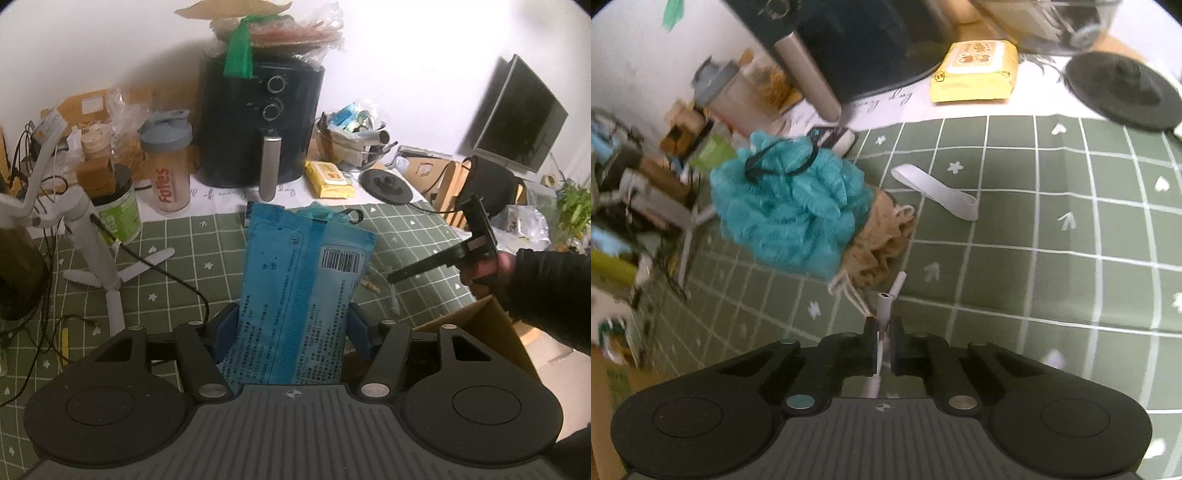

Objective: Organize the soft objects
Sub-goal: 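Grasp the white cable with the right gripper and lift it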

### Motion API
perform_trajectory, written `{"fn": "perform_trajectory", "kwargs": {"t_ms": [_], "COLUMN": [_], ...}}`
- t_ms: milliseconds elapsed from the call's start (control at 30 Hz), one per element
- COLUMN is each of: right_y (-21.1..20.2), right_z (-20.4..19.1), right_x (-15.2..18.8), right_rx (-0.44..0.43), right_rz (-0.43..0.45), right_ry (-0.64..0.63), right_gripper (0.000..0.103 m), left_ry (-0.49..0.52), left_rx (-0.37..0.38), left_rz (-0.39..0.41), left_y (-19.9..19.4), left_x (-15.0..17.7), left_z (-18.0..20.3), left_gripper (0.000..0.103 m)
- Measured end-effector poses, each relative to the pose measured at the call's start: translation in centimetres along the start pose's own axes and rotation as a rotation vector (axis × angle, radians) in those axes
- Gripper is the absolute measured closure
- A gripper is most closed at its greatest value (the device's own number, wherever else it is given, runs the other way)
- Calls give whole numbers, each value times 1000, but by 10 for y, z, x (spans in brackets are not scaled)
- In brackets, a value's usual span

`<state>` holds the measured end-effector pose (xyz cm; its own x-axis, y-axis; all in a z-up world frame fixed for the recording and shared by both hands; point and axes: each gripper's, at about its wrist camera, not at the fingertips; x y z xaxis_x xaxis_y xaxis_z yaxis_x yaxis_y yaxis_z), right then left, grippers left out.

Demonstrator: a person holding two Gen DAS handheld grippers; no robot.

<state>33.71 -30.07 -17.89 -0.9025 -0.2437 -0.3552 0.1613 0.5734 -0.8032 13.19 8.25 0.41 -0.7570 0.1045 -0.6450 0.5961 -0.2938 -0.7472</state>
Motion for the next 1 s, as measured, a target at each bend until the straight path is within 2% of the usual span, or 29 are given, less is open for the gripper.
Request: {"fn": "perform_trajectory", "kwargs": {"t_ms": [133,233,300,367,467,567,633,667,700,800,1000], "right_y": [-11,-14,-14,-14,-7,1,6,8,10,10,5], "right_z": [3,8,11,12,7,-4,-14,-18,-23,-23,-19], "right_x": [4,8,12,18,26,33,36,37,39,41,44], "right_rx": [96,167,191,201,208,251,304,342,383,392,381], "right_rz": [-75,-89,-89,-77,-76,-56,-48,-48,-49,-54,-32], "right_ry": [-88,-95,-70,-45,-9,-34,-70,-97,-128,-144,-146], "right_gripper": [94,89,67,53,51,50,53,61,74,94,98], "left_ry": [10,12,13,14,13,10,9,8,7,5,19], "left_rx": [4,9,12,13,9,6,8,9,10,20,46], "left_rz": [10,14,15,14,6,-10,-20,-23,-26,-35,-60], "left_y": [-1,-2,-2,-3,-3,-3,-4,-4,-4,-6,-5], "left_x": [-4,-6,-7,-7,-7,-5,-2,-1,0,4,12], "left_z": [7,13,17,21,26,31,35,37,39,45,61], "left_gripper": [43,43,43,43,43,43,43,43,43,43,43]}}
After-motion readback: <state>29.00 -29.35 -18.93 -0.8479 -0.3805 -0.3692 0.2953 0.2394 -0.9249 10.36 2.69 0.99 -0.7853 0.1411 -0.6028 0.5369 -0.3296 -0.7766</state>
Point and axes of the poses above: each gripper's, at about its wrist camera, not at the fingertips, and y roughly the way its jaws point, z to its right, x to its underside, and after that the axes turned 1 degree about -z, right-handed
